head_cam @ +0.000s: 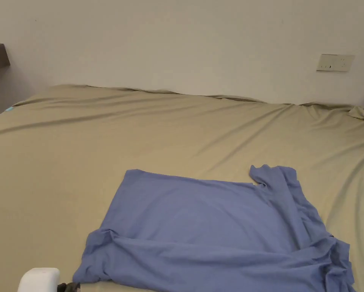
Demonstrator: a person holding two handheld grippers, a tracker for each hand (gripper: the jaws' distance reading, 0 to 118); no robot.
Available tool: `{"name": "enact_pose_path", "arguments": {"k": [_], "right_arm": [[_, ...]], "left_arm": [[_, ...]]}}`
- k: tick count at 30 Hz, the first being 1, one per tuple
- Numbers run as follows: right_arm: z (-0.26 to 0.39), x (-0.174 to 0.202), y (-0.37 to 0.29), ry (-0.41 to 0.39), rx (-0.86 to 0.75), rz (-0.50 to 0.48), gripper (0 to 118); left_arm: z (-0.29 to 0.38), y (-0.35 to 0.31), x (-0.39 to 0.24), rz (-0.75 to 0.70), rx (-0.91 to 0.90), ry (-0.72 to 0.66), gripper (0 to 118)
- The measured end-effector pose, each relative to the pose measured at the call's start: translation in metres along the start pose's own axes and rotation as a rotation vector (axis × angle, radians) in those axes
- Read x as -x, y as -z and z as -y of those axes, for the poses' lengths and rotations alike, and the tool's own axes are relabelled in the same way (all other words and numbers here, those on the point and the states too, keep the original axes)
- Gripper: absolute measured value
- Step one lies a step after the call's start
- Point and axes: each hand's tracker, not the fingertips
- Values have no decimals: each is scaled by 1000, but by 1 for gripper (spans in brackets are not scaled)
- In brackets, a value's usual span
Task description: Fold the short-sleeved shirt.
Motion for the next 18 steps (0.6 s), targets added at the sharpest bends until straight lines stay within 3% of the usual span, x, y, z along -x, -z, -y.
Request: {"name": "enact_pose_path", "arguments": {"k": [3, 7, 14, 15, 16, 17, 18], "right_arm": [[-11, 3, 0, -7, -22, -20, 3], [-21, 3, 4, -22, -29, -41, 3], [-28, -6, 15, 9, -13, -42, 4], [-29, -9, 19, 26, -8, -42, 9], [-32, -11, 22, 52, 12, -41, 34], [-34, -14, 27, 64, 29, -29, 63], [-36, -19, 35, 78, 62, -35, 89]], "left_arm": [[-21, 28, 3, -3, 19, 10, 24], [-42, 66, 5, 34, 74, 28, 74], [-47, 117, 6, 28, 165, 91, 75], [-46, 117, 7, 47, 188, 76, 74], [-45, 118, 8, 67, 198, 63, 65], [-44, 115, 6, 75, 194, 57, 47], [-44, 113, 6, 35, 167, 68, 20]]}}
